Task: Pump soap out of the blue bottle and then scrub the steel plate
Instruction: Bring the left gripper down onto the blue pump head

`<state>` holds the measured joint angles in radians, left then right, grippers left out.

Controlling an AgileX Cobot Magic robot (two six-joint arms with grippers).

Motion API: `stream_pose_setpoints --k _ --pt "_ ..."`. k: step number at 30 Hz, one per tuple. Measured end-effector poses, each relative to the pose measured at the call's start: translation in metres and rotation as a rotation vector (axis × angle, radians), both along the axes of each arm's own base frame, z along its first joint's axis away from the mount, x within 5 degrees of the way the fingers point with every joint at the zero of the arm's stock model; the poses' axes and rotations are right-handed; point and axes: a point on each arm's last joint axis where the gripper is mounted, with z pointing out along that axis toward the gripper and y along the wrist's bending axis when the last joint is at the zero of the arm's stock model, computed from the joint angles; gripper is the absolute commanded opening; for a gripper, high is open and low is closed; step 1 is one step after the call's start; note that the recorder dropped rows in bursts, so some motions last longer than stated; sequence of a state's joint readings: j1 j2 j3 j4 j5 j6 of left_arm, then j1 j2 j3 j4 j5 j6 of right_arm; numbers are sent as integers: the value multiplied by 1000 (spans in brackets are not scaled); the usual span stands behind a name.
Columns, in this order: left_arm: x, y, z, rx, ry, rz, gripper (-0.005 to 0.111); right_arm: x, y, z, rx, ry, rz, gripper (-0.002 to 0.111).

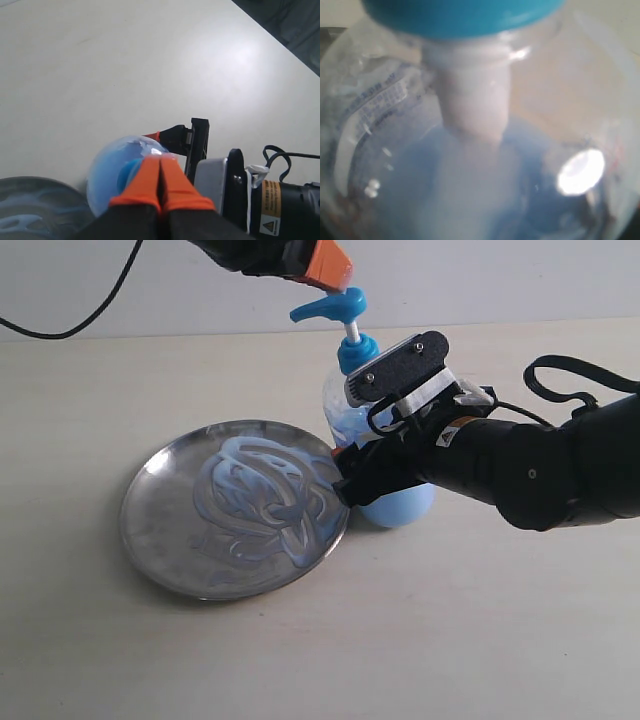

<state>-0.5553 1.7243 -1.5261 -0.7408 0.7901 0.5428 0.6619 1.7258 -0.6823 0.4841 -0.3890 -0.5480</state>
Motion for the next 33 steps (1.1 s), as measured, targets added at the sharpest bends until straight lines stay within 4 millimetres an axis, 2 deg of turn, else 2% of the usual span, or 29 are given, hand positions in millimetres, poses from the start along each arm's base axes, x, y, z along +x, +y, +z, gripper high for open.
stream_pose_setpoints --k 5,10,33 --pt "1 -1 0 -15 -1 11 0 0 0 0 0 0 0 0" --pt "7 -6 -9 -36 42 21 0 0 0 0 1 1 -1 0" --pt "5 -4 -10 9 64 2 0 0 0 0 2 -1 -2 0"
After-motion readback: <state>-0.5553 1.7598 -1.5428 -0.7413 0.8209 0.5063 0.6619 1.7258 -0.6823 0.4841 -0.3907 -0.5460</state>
